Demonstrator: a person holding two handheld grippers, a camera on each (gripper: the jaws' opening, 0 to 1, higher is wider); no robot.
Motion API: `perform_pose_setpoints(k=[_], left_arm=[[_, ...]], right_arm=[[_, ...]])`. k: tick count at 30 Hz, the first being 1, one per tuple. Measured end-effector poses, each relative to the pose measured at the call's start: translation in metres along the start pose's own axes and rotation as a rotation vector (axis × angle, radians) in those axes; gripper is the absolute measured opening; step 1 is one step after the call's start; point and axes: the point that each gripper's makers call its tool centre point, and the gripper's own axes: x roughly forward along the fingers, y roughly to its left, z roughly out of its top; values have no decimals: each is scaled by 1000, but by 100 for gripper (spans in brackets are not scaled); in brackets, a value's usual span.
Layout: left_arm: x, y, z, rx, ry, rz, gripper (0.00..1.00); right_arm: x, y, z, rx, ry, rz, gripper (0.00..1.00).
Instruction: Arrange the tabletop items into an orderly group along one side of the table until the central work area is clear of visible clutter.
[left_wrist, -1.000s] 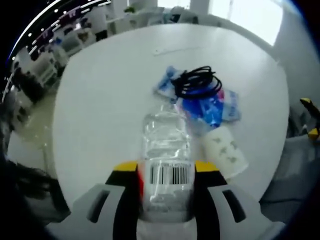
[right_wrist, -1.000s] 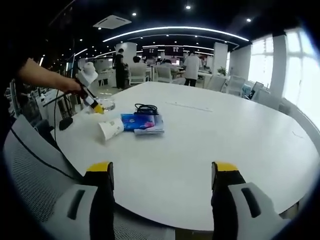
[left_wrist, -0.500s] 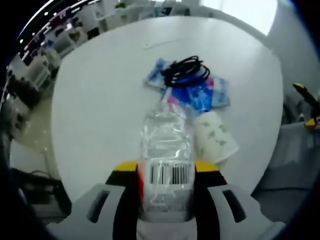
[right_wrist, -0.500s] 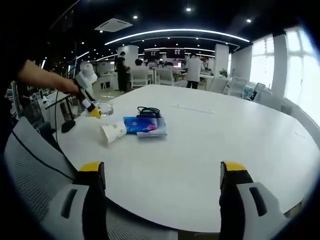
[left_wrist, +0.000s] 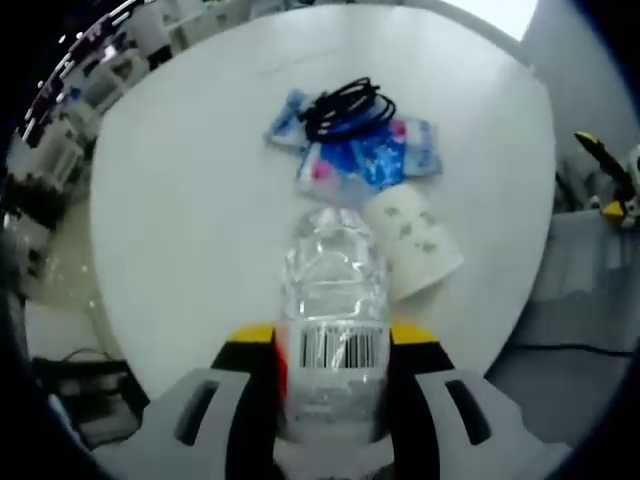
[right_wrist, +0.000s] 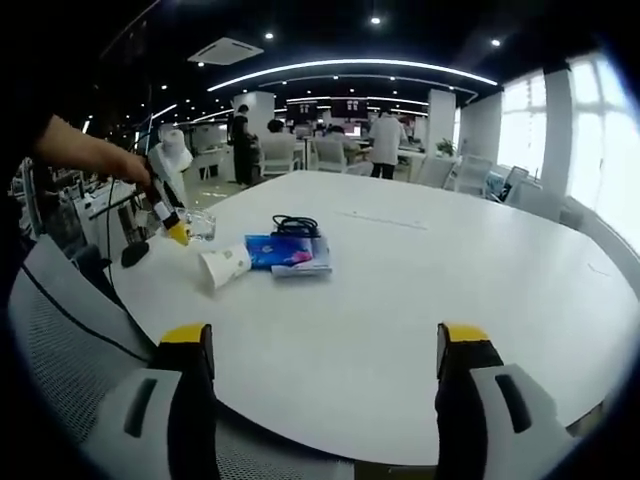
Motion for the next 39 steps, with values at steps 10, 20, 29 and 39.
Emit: perform_pose_setpoints(k=[10, 20, 29, 39], left_arm=[[-2, -5, -12, 55, 68, -5, 37], [-3, -29, -35, 171, 156, -23, 37], [-5, -55, -45, 224, 165, -70, 37], [5, -88, -35, 294, 125, -123, 37]], right_arm=[[0, 1, -2, -8, 10, 5, 91], [1, 8, -2, -36, 22, 36, 92], [1, 9, -3, -44, 30, 41, 91], [1, 8, -3, -47, 33, 39, 91]])
